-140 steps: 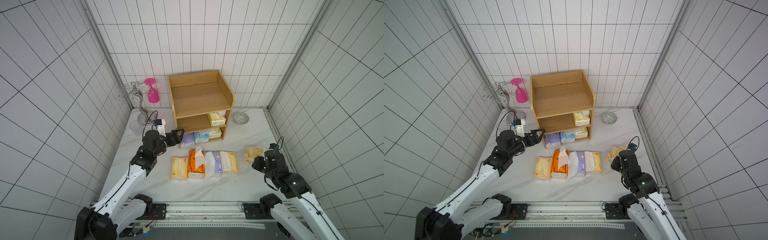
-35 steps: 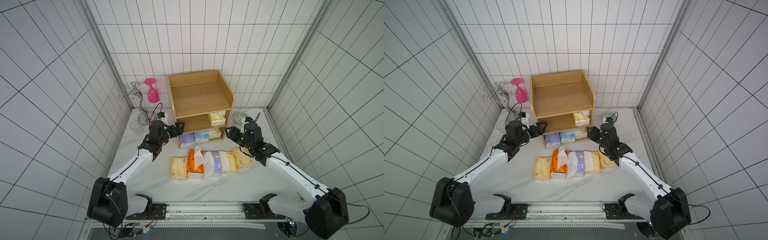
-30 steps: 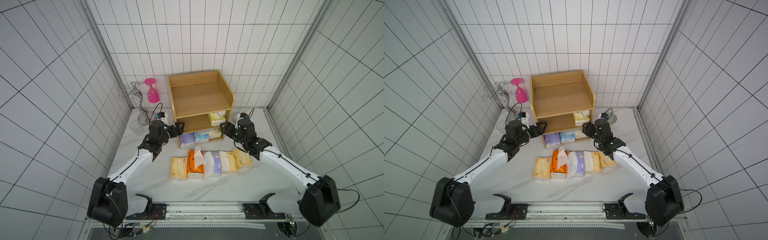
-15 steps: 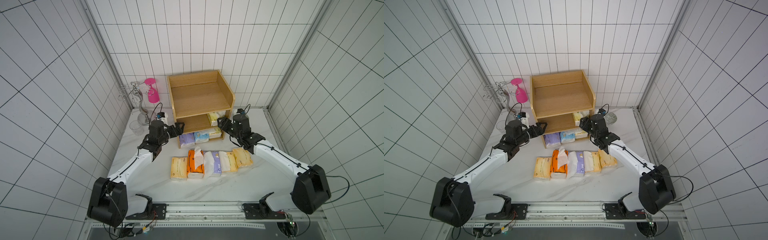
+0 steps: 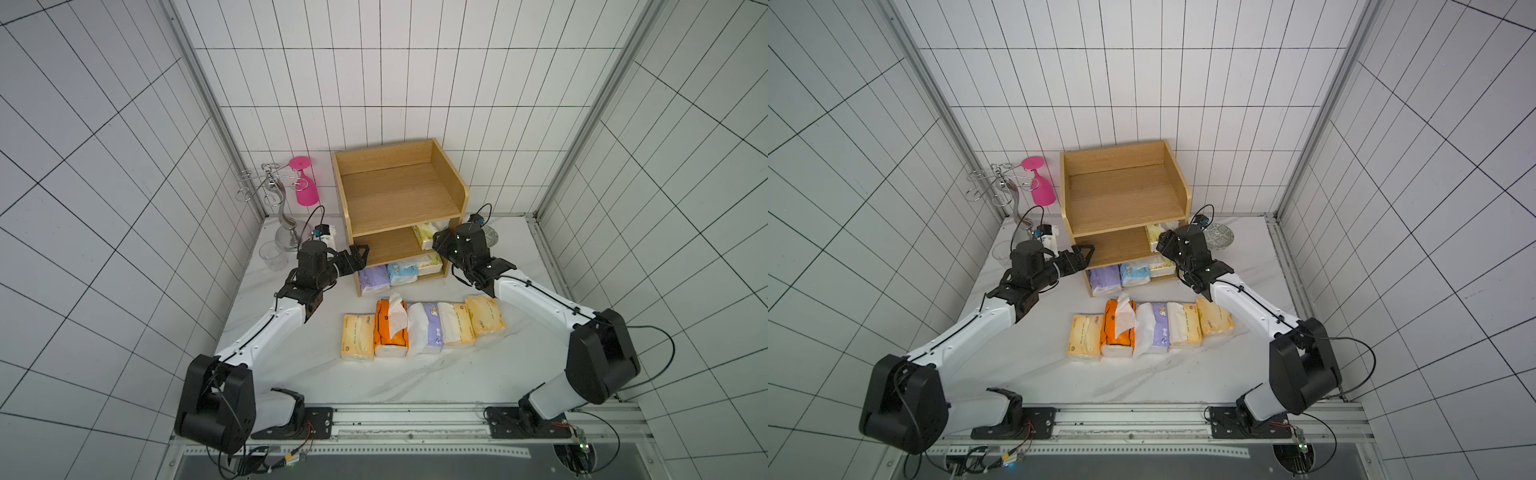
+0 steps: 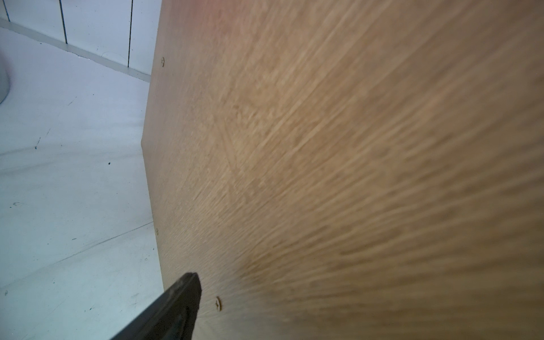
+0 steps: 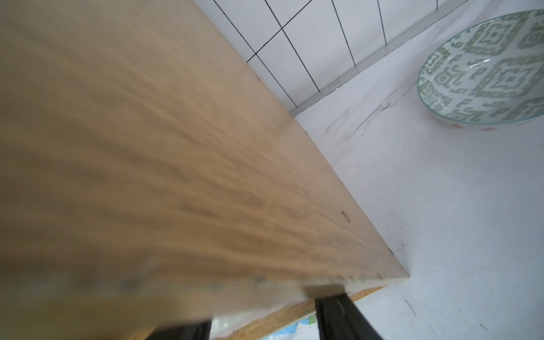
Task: Remove the tissue boxes from the shelf
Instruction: Pick up a box of tissues from the shelf.
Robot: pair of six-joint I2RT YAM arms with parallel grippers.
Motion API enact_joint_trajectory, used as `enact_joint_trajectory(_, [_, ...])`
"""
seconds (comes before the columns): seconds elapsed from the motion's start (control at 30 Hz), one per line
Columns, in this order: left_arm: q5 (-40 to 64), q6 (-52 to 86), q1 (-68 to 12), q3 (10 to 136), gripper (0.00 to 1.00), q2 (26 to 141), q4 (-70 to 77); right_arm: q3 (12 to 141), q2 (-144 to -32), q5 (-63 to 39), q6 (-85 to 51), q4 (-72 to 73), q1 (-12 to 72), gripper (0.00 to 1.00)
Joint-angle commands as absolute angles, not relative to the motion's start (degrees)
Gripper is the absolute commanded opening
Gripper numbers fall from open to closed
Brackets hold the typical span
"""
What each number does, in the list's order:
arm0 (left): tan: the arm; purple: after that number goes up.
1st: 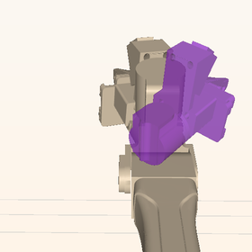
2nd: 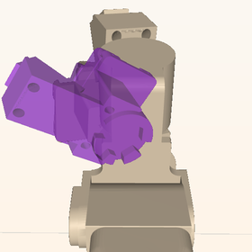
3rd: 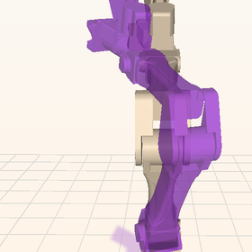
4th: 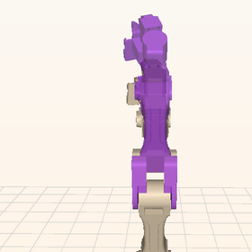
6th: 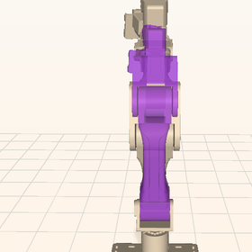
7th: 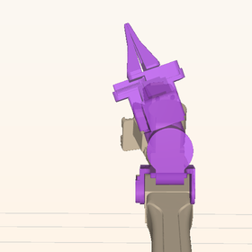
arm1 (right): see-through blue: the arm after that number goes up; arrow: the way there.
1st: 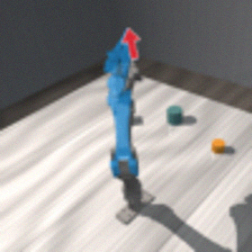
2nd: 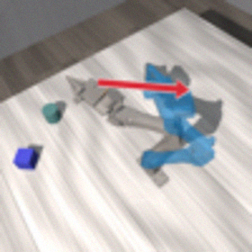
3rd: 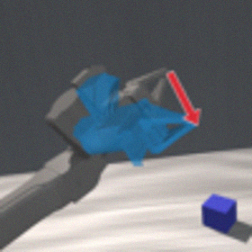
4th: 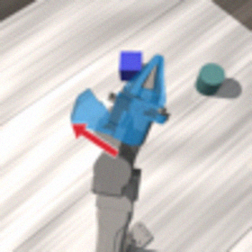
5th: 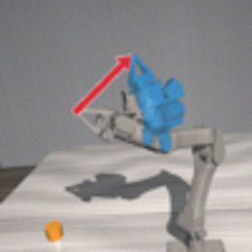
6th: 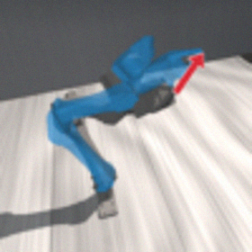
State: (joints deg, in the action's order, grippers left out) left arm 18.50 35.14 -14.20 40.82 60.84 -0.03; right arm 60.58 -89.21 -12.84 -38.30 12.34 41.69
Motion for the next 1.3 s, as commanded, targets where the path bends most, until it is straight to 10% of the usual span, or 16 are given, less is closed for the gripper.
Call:
enact_joint_trajectory(0.0, [17.8,35.1,-14.5,41.4,0.95,58.9,-0.6,60.5,-84.9,-12.6,-37.9,10.7,43.1,0.05])
enact_joint_trajectory(0.8, [15.2,37.8,-17.2,39.5,0.95,55.0,-1.0,37.7,-34.2,13.3,-39.1,-40.0,36.5,0.0])
enact_joint_trajectory(1.27, [15.3,37.1,-18.5,40.4,0.95,58.0,0.5,30.4,-37.7,3.1,-37.1,-39.1,22.0,0.0])
